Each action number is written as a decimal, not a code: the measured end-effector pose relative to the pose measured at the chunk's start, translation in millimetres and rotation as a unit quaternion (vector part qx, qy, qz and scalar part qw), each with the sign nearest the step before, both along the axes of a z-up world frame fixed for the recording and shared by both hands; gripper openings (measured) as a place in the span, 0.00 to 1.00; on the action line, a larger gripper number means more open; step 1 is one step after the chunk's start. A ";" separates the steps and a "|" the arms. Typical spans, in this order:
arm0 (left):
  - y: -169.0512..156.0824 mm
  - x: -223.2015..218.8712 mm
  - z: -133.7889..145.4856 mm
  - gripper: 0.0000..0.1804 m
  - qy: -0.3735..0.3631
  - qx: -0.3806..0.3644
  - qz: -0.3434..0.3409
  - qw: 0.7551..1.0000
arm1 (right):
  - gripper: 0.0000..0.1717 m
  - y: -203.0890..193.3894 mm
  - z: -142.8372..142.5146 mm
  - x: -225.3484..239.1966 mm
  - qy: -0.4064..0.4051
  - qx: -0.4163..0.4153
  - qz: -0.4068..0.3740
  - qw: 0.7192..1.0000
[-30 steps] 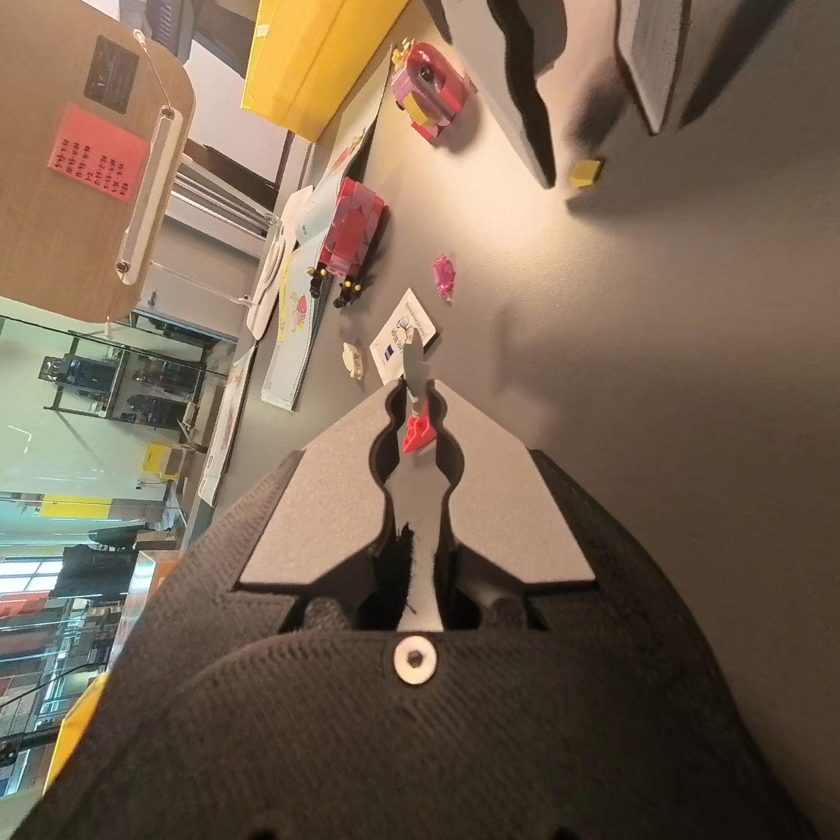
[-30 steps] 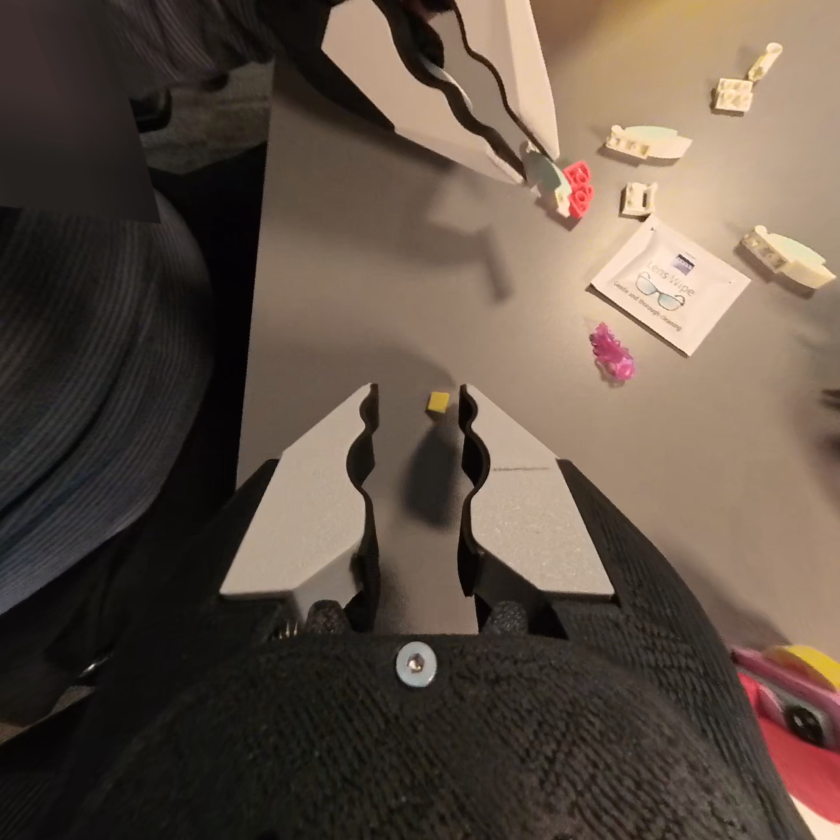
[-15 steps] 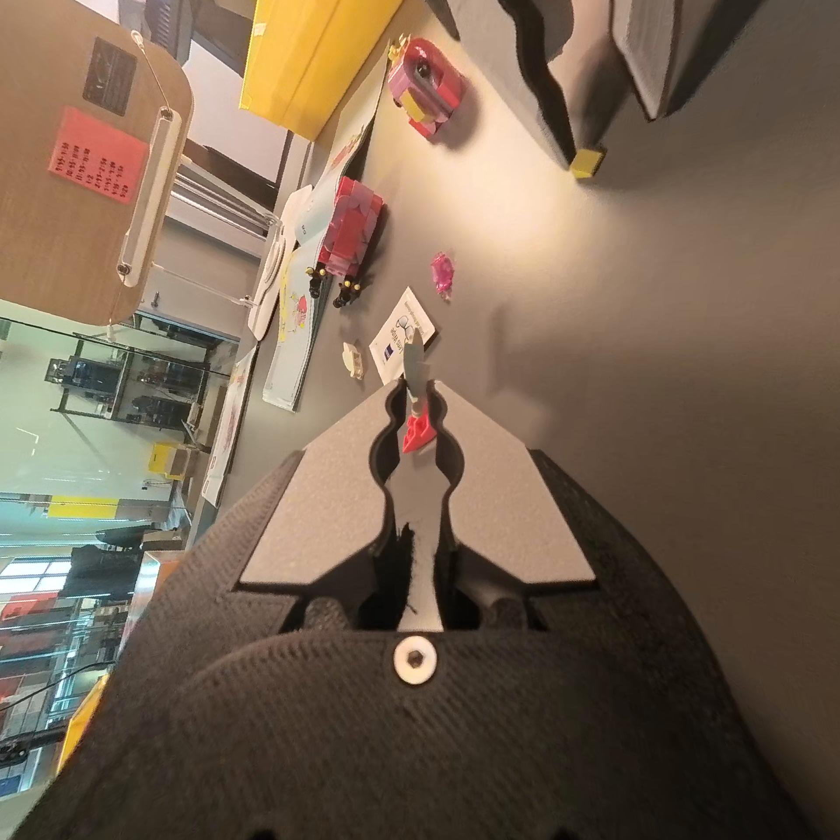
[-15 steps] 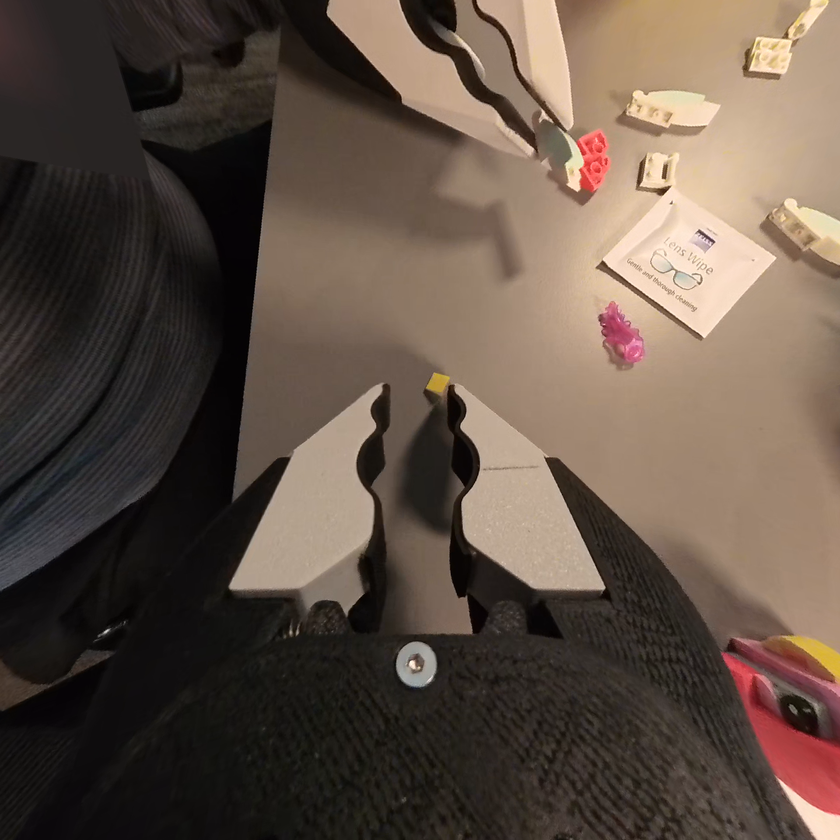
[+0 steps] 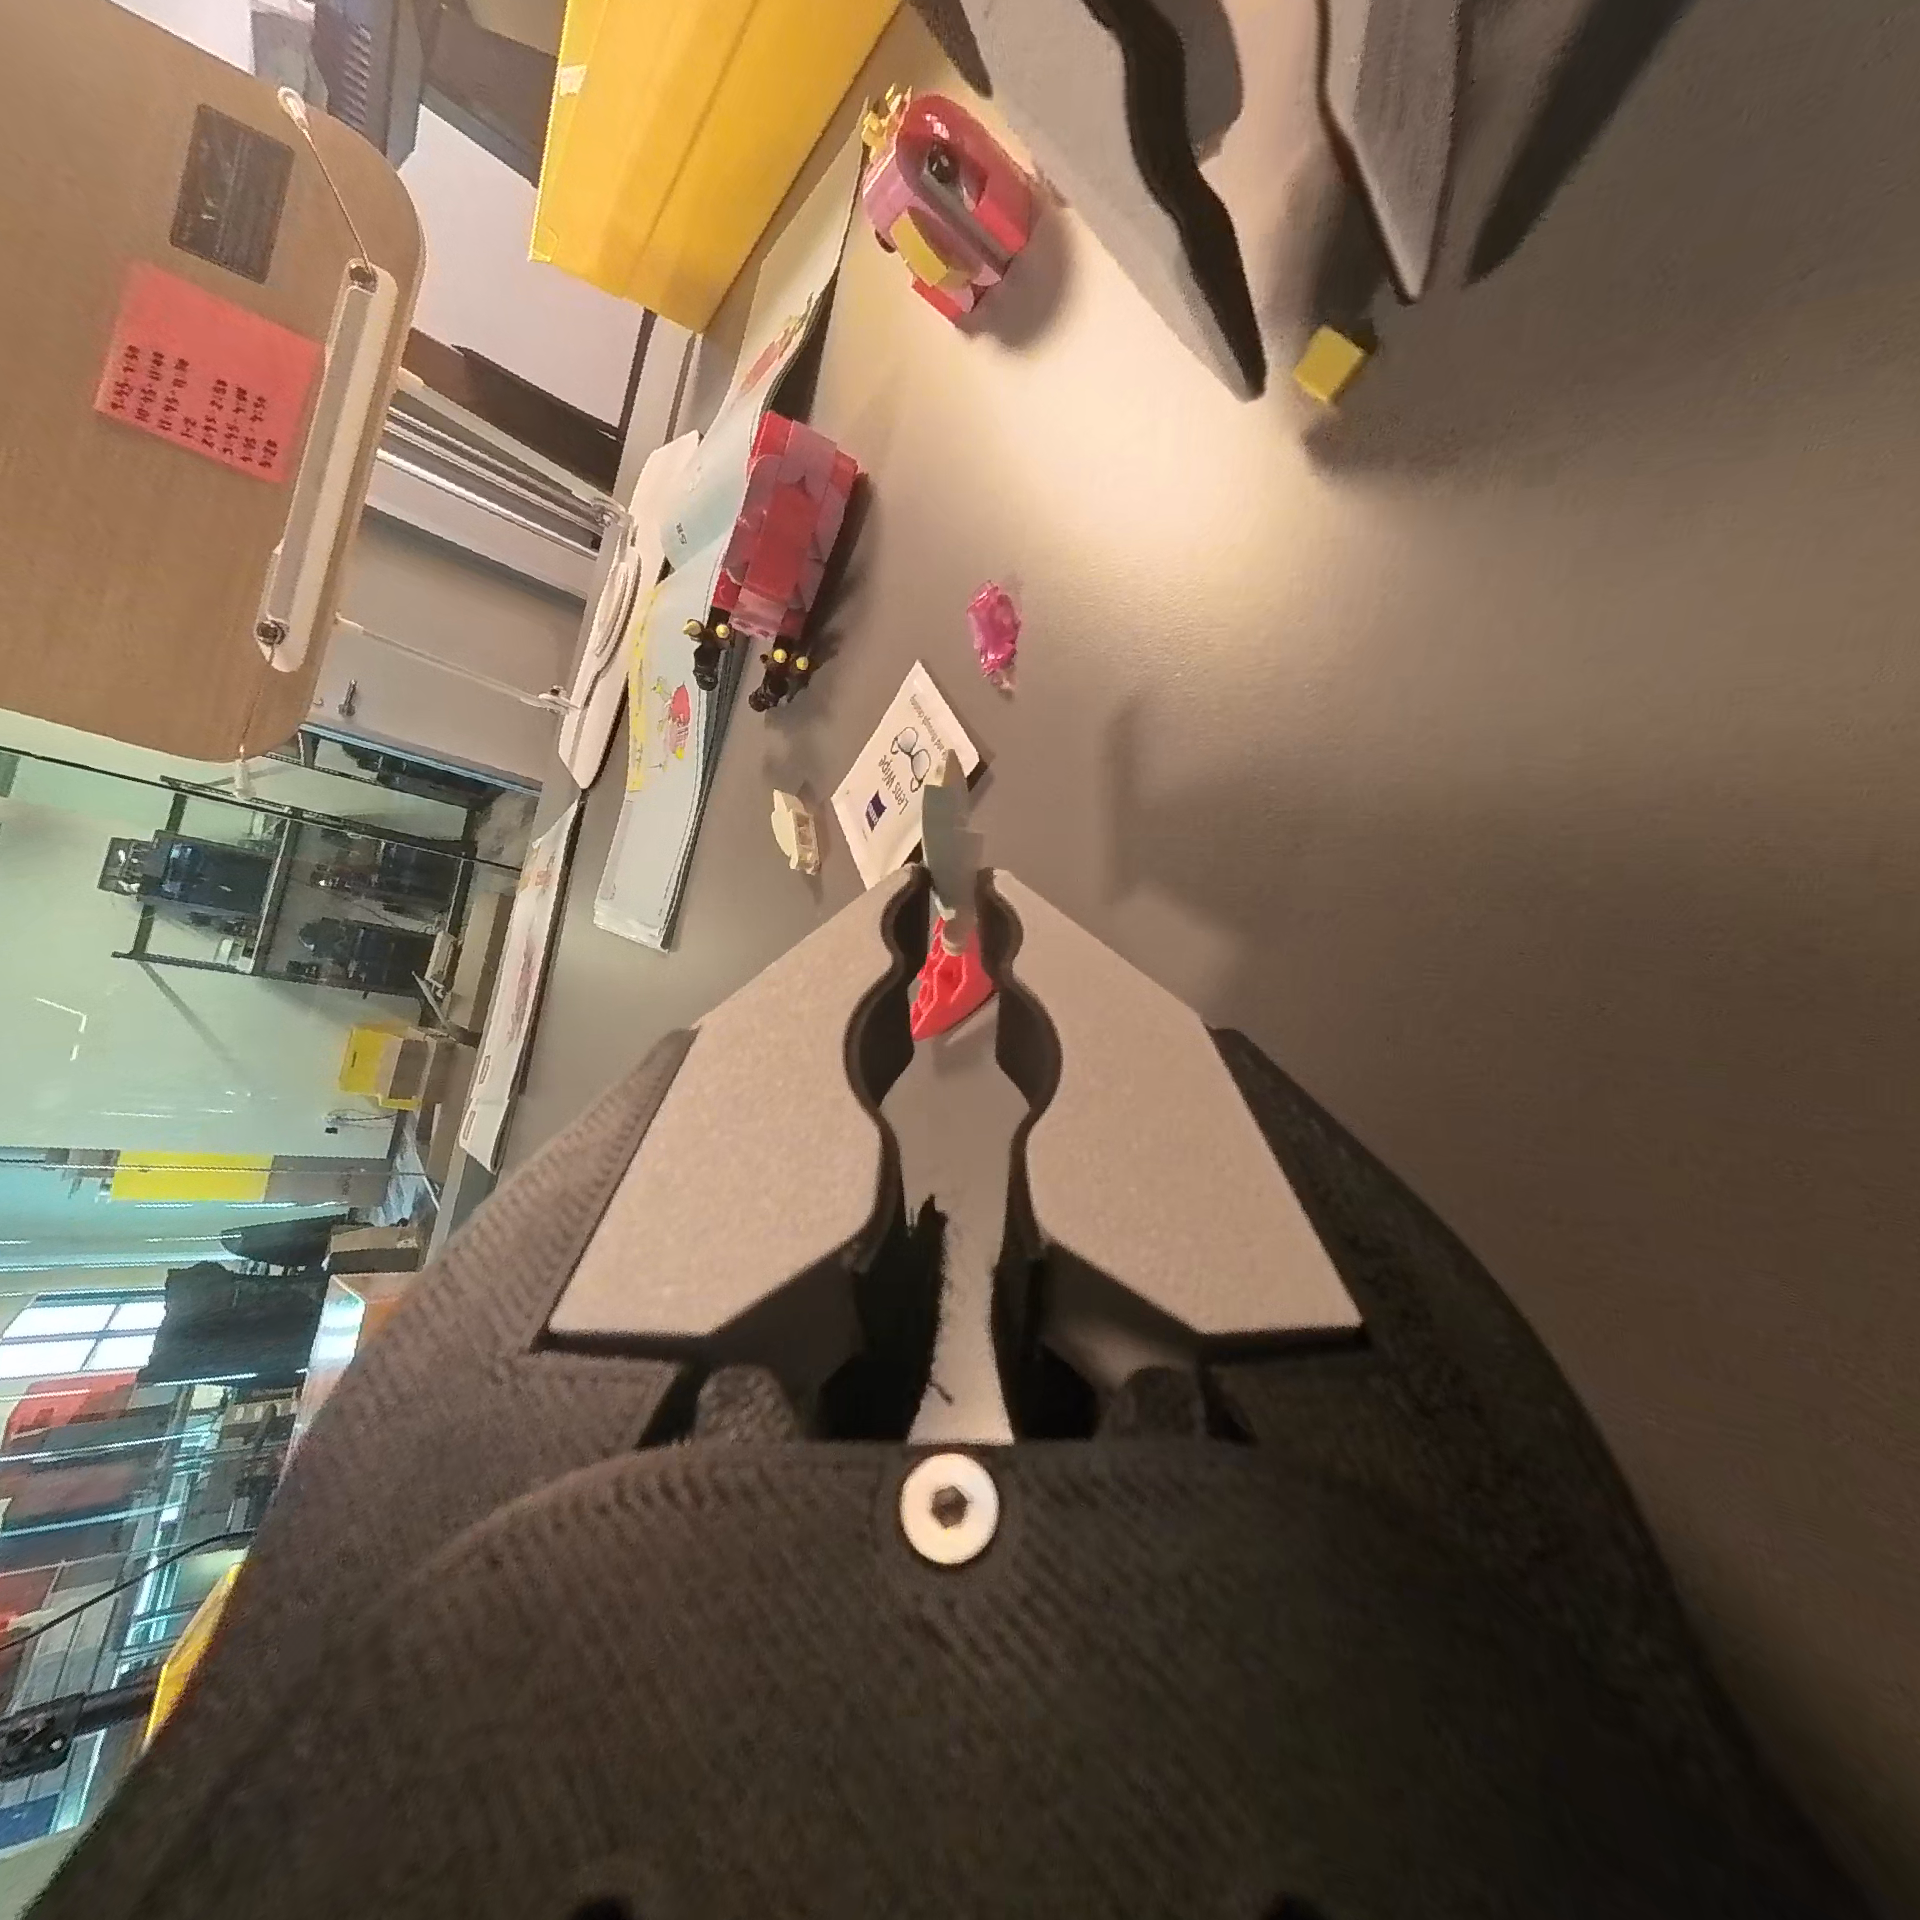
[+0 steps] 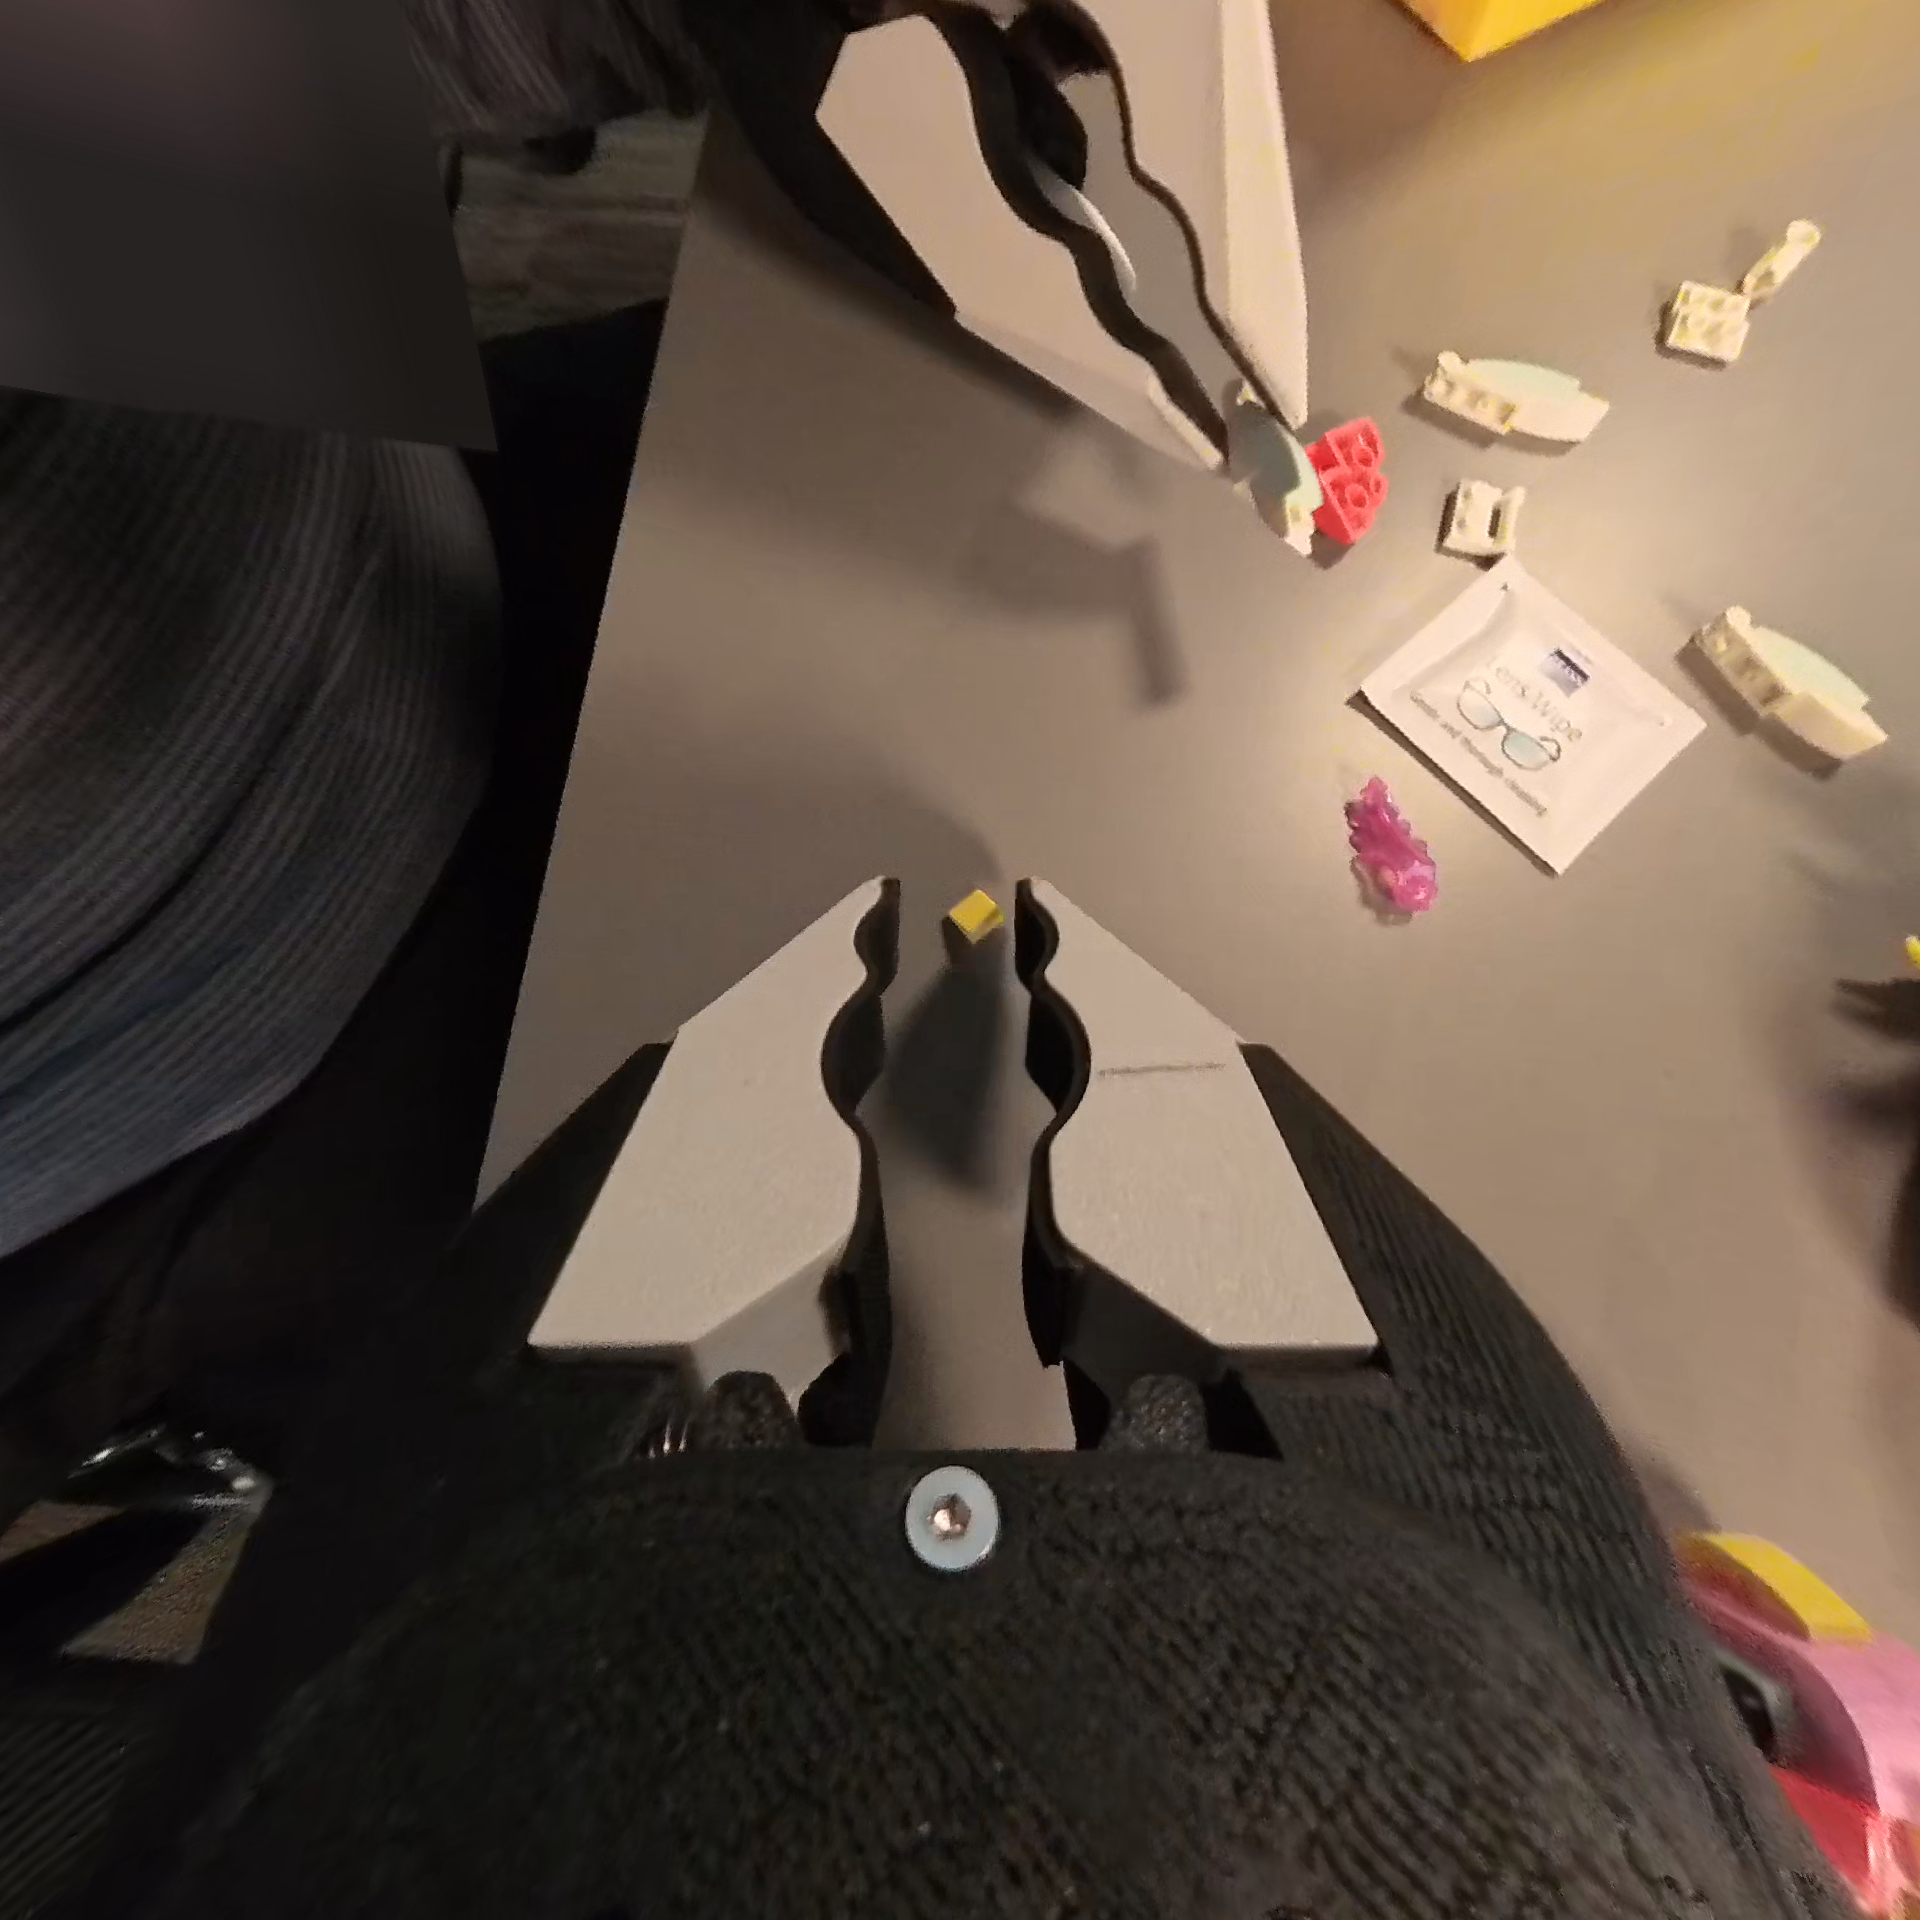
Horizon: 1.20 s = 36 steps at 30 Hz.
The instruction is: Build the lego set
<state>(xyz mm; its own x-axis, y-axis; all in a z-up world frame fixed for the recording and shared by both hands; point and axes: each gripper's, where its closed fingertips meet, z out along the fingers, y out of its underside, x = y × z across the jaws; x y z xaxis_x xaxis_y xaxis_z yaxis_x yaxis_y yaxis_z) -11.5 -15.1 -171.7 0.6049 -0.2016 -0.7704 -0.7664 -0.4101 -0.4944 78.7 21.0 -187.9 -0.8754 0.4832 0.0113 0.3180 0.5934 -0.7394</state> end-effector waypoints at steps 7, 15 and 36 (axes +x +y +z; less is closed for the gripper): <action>0.2 0.2 -1.5 0.04 0.001 -0.004 0.000 1.000 | 0.10 -1.7 -5.3 0.8 -0.011 -0.003 0.009 1.000; 0.9 -2.6 -1.1 0.04 -0.002 -0.001 0.007 1.000 | 0.06 3.2 -5.9 1.3 -0.012 -0.002 0.003 1.000; -2.2 27.2 58.4 0.04 0.220 0.168 -0.027 0.961 | 0.04 -26.6 81.0 -52.3 0.016 -0.059 -0.013 0.998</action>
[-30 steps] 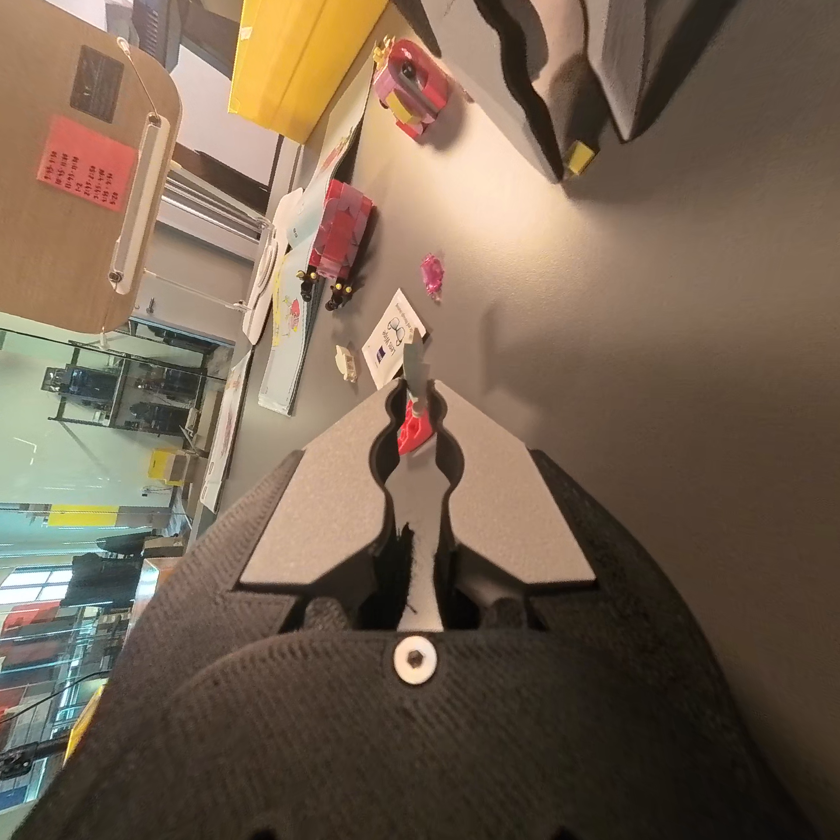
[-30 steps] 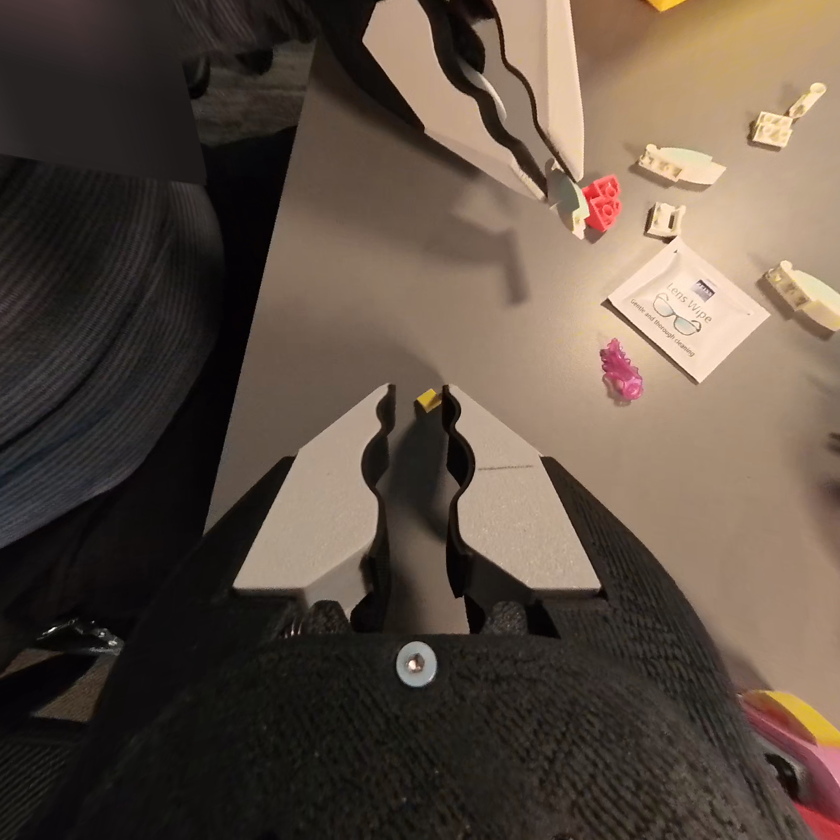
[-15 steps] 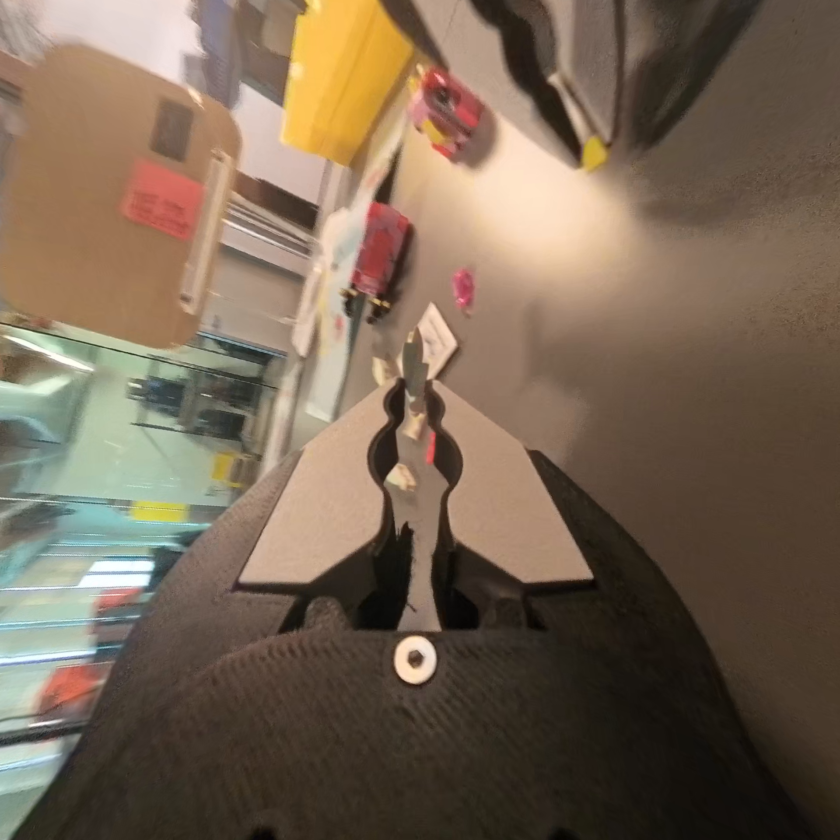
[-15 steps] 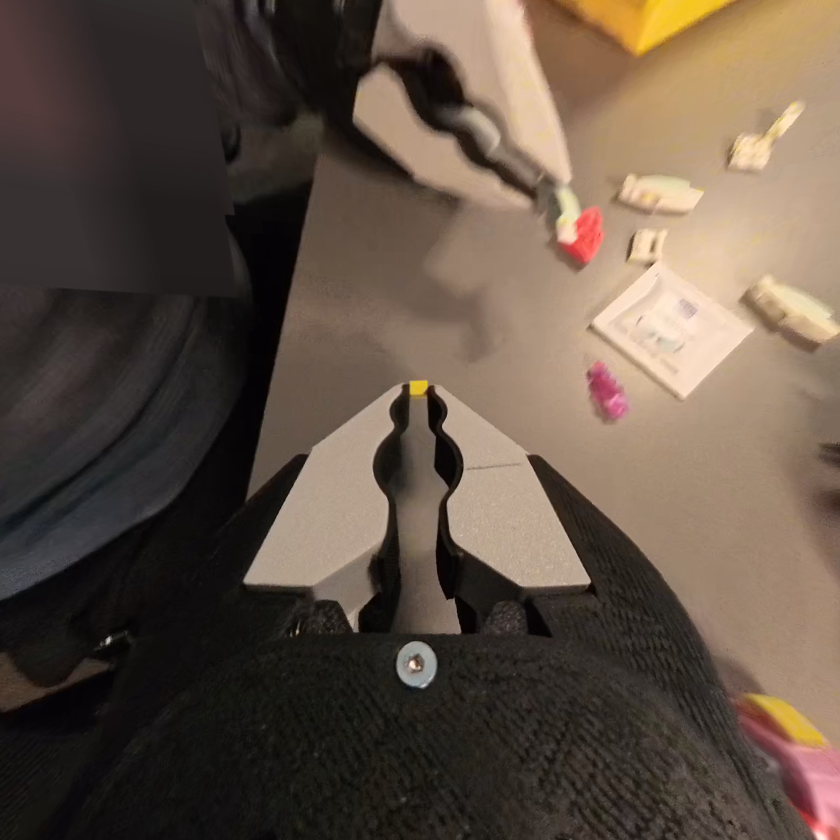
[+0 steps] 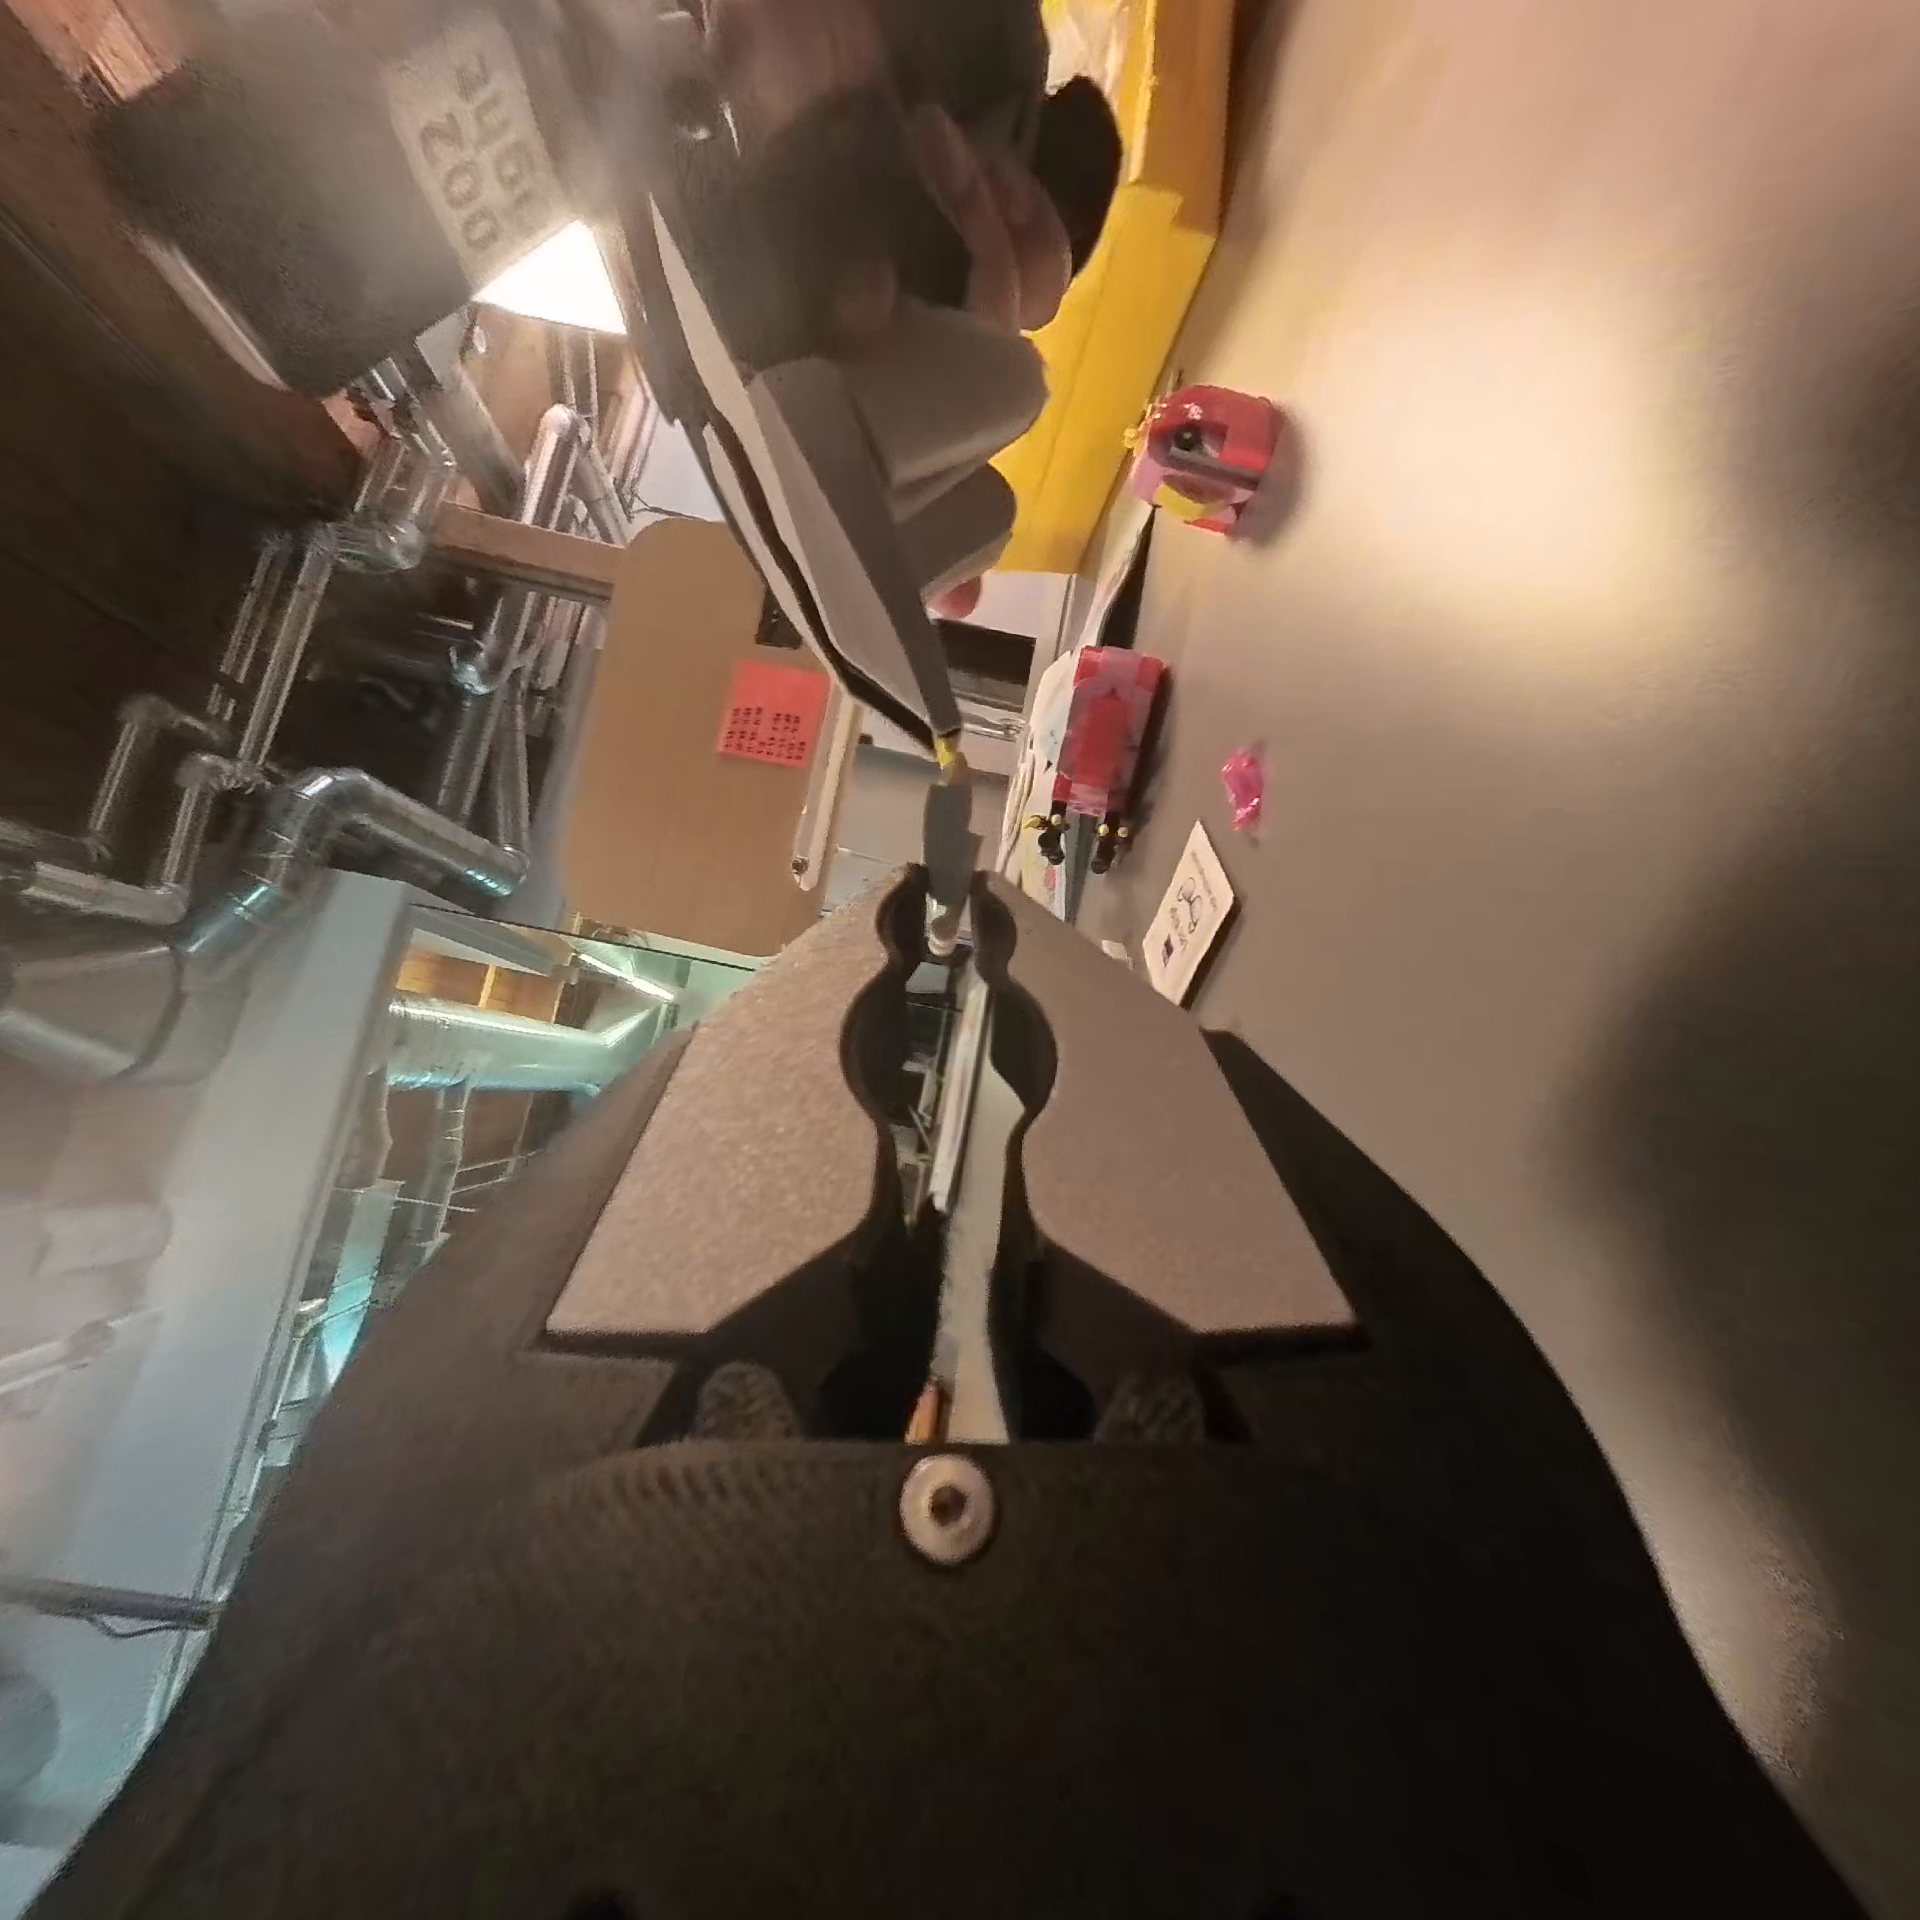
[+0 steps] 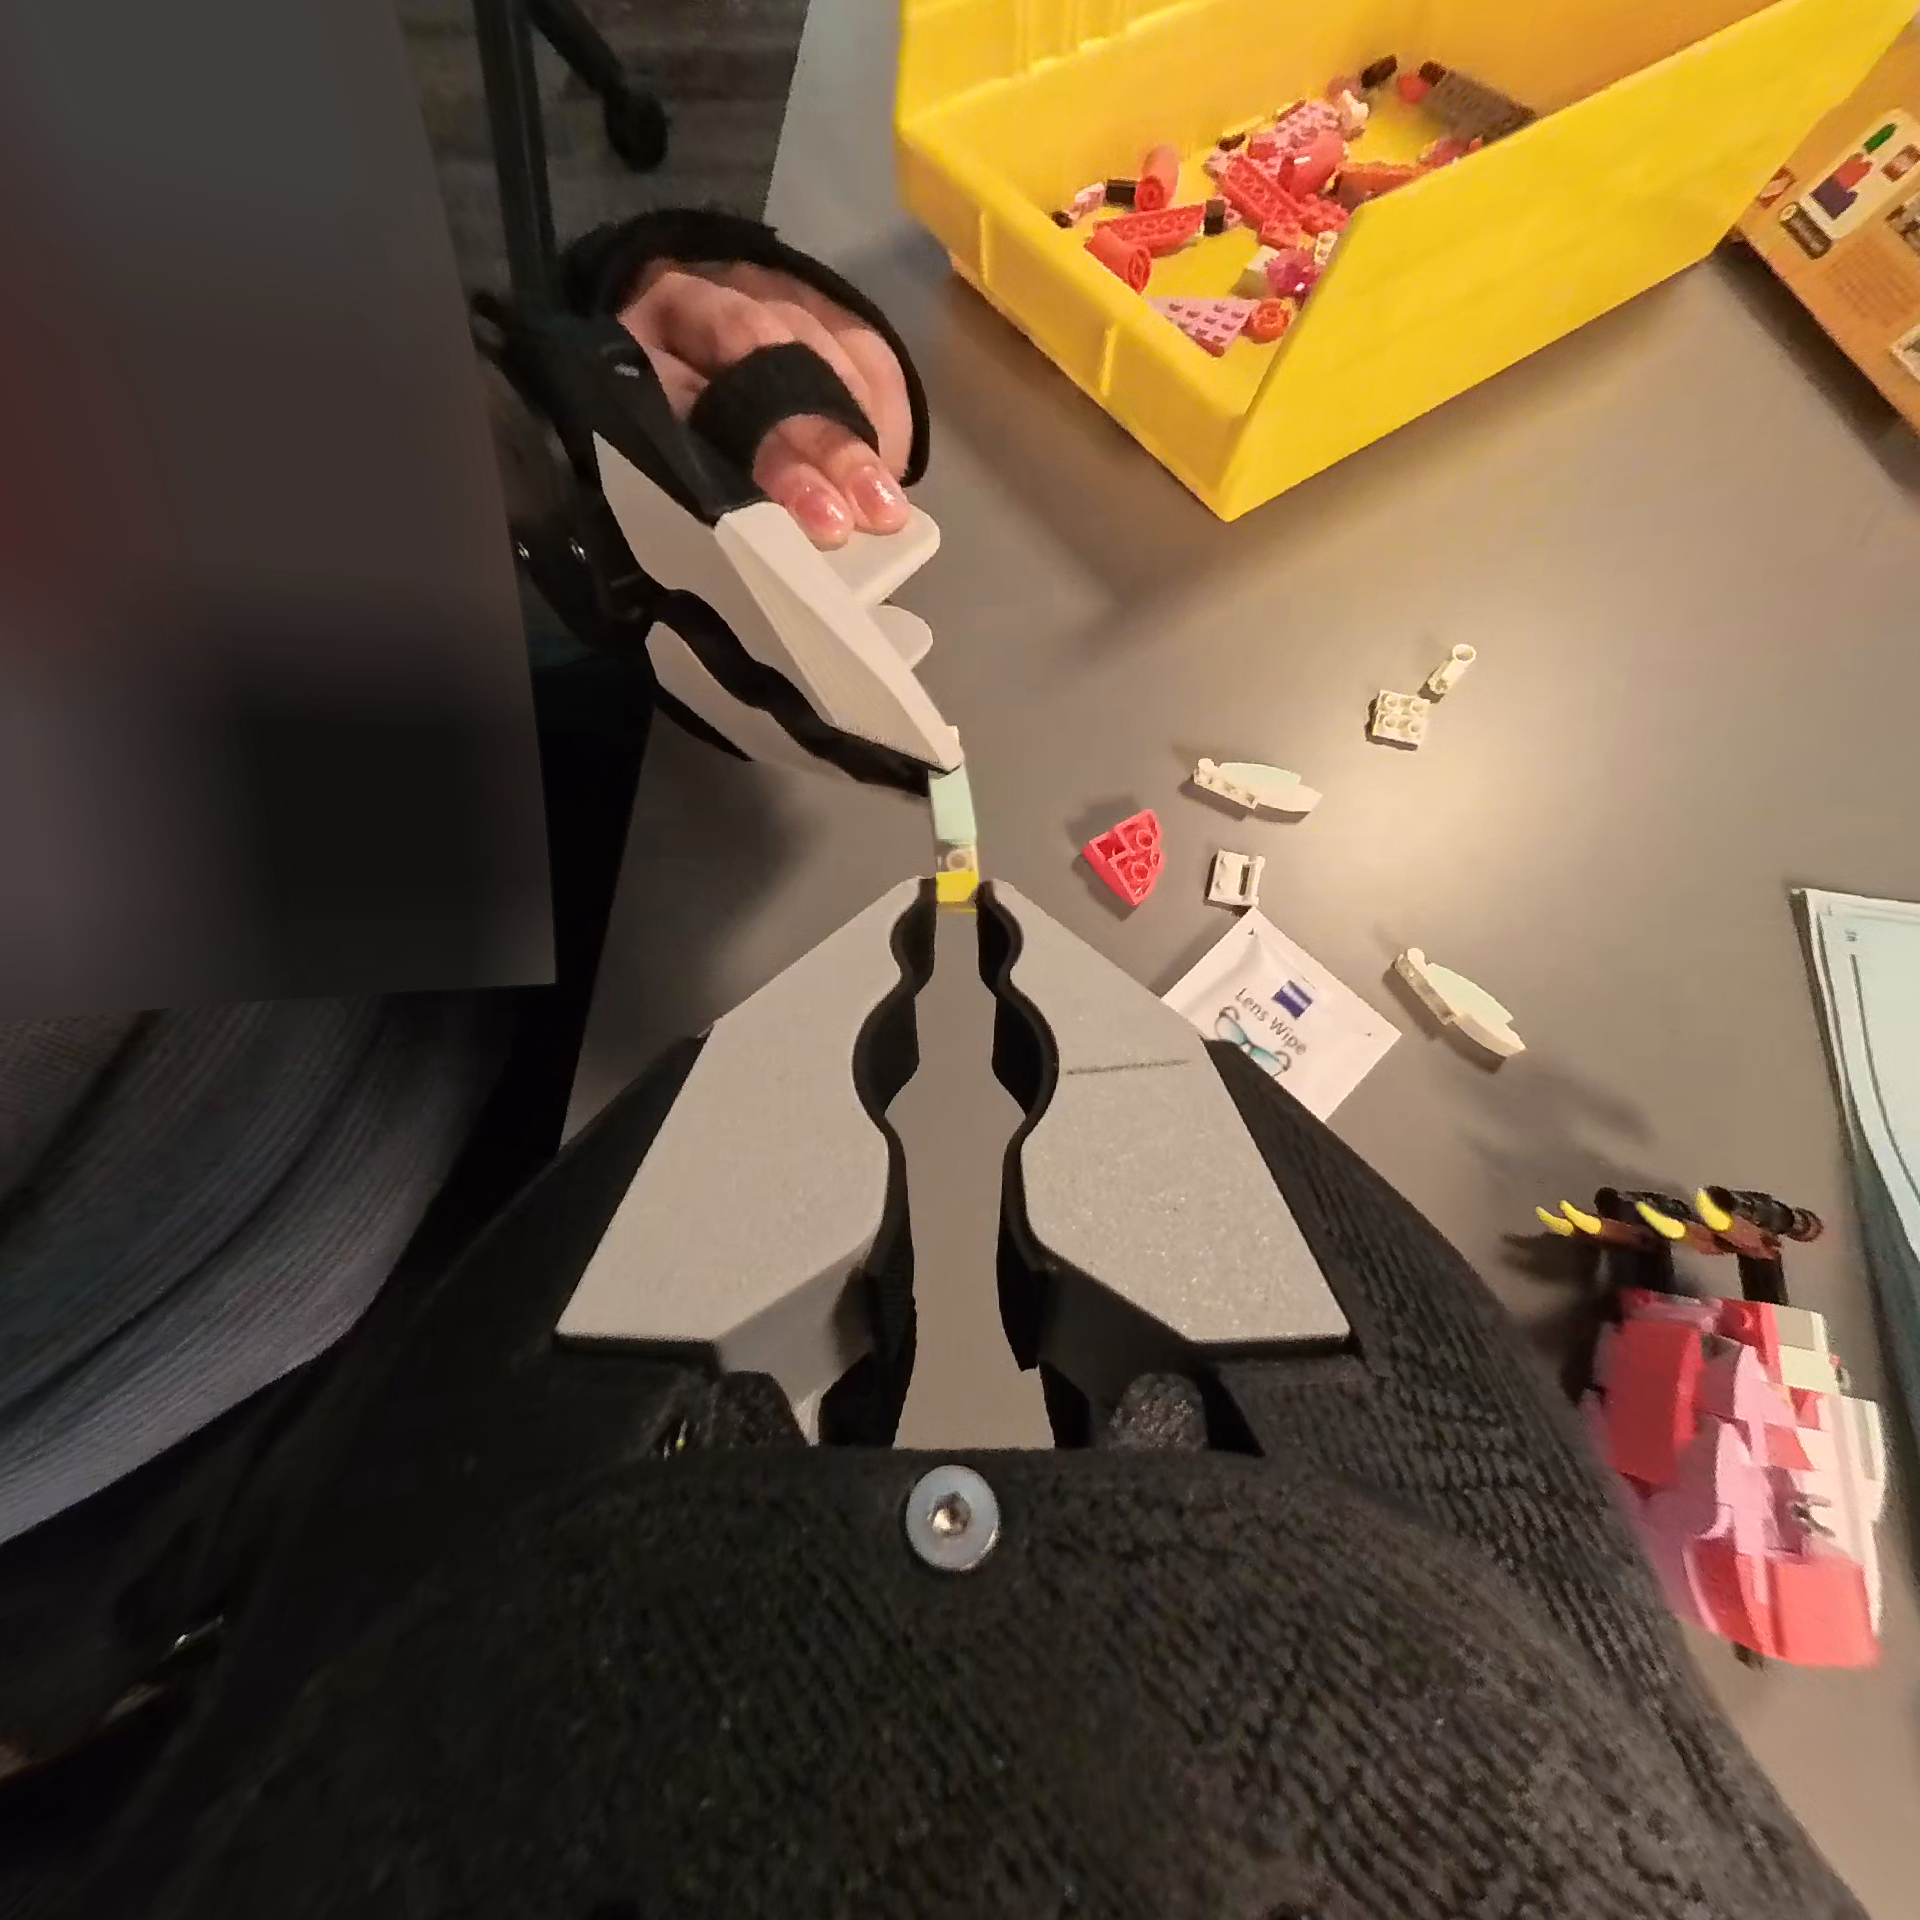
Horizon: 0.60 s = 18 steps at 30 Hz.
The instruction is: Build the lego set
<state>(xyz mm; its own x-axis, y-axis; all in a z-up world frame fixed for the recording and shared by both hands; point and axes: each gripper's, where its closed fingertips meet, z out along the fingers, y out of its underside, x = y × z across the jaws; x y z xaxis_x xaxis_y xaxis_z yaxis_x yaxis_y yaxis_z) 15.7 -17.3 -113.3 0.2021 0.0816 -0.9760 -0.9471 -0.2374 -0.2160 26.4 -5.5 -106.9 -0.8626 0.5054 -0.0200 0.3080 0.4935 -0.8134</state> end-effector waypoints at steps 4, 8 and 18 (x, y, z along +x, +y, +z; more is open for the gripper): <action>-0.3 -0.2 1.9 0.04 0.006 0.006 0.002 1.000 | 0.04 -0.3 2.3 -0.7 -0.009 0.009 0.002 1.000; -1.1 -0.7 5.2 0.04 0.007 0.016 0.004 1.000 | 0.04 -1.2 5.9 -1.8 -0.015 0.006 0.003 1.000; -6.0 -3.1 16.6 0.04 -0.007 0.047 0.007 0.999 | 0.04 -10.0 18.4 -5.3 -0.016 -0.015 0.014 1.000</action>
